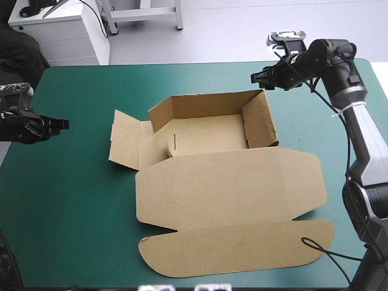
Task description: Fold the box
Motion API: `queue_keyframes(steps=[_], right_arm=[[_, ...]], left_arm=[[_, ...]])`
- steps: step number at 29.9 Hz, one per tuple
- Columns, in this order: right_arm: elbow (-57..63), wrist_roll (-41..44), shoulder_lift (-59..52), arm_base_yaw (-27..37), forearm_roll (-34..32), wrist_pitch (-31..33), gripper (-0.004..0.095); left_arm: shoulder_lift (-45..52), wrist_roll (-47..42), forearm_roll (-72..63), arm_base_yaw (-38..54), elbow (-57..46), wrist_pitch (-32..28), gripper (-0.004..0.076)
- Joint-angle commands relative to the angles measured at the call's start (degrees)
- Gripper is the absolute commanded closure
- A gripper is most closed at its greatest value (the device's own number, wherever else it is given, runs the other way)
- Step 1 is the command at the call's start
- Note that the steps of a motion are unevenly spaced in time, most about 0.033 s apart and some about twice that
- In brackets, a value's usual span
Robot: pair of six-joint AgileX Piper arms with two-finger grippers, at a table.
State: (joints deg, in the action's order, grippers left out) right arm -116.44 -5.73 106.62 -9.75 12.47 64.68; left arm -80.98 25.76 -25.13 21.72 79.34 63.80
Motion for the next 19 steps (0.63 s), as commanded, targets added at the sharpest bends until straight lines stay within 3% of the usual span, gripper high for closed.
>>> queue_keyframes(steps=[1, 6, 19], right_arm=[[-4.6, -0.2, -3.1, 0.3, -1.2, 1.7, 0.0409], [-4.0, 0.7, -1.7, 0.3, -6.2, 6.8, 0.0409], [-3.4, 1.2, 6.8, 0.3, -2.4, 6.8, 0.0426]], left_arm=[[1.7, 0.4, -2.1, 0.2, 1.4, -1.2, 0.0715], [1.7, 0.4, -2.1, 0.2, 1.4, 0.4, 0.0715], [1.7, 0.4, -2.0, 0.2, 1.4, 1.4, 0.0715]])
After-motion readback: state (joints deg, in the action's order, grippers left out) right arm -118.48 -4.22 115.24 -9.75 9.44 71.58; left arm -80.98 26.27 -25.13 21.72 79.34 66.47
